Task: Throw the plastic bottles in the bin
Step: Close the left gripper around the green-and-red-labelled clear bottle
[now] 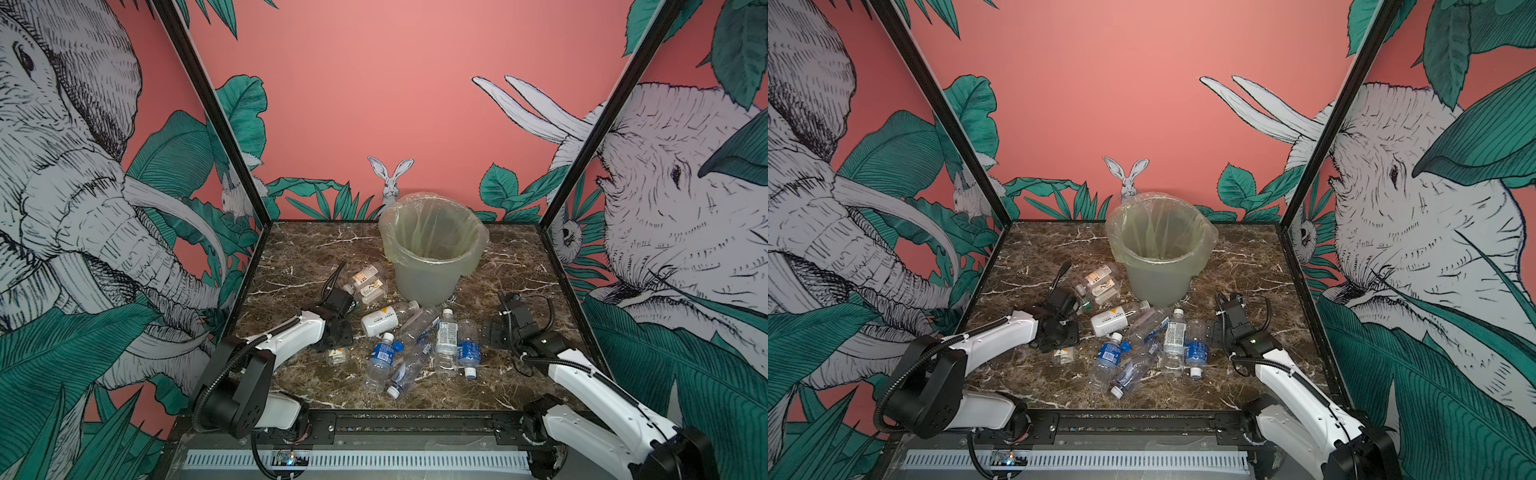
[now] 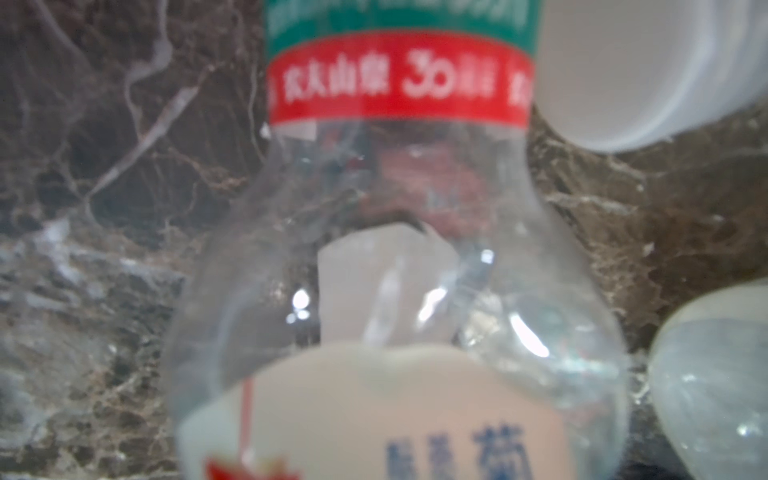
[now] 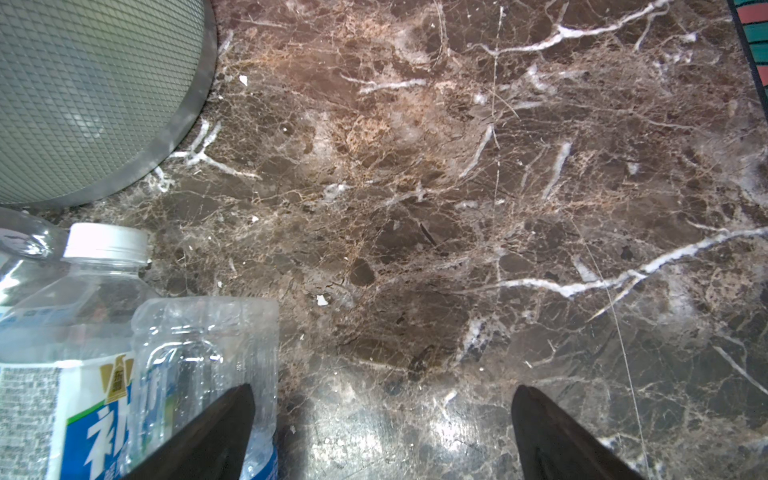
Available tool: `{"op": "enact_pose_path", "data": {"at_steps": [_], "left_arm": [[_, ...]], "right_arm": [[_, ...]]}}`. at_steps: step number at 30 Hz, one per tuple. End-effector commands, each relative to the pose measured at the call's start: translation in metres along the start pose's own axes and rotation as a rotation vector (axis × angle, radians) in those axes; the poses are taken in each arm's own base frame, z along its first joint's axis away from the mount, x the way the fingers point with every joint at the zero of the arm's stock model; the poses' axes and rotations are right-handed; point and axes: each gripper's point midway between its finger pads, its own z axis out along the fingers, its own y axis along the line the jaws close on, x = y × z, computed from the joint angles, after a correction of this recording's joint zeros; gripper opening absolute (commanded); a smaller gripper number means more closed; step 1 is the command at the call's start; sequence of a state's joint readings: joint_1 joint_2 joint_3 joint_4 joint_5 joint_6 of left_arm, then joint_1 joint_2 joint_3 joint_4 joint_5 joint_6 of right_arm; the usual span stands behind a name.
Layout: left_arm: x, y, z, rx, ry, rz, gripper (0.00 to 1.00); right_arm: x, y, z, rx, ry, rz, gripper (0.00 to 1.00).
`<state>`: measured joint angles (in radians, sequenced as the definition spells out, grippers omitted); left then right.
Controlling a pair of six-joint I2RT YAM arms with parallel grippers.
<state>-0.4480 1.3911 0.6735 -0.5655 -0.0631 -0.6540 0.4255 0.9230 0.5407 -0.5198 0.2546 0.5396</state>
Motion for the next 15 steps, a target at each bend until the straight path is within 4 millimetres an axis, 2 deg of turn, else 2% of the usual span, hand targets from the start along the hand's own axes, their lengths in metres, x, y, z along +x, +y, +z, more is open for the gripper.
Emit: {"op": "enact_pose_path", "data": {"at_steps": [1,4,12,15], "left_arm": [[0.011,-0.003,0.007,0.029,0.048,0.001,0.59],[0.008,0.0,-0.002,0.024,0.017,0.005,0.56],[-0.007,0.002,-0.033,0.071,-0.139,0.03,0.39],[-0.009,0.002,-0.043,0.103,-0.191,0.046,0.38]], "right_arm": [[-0.003,-0.002,0.0,0.015,-0.014,0.013,0.99],[-0.003,-0.002,0.001,0.017,-0.012,0.013,0.99],[-0.003,-0.001,0.002,0.016,-0.006,0.009,0.99],[-0.003,-0.001,0.002,0.017,-0.006,0.01,0.98]]}}
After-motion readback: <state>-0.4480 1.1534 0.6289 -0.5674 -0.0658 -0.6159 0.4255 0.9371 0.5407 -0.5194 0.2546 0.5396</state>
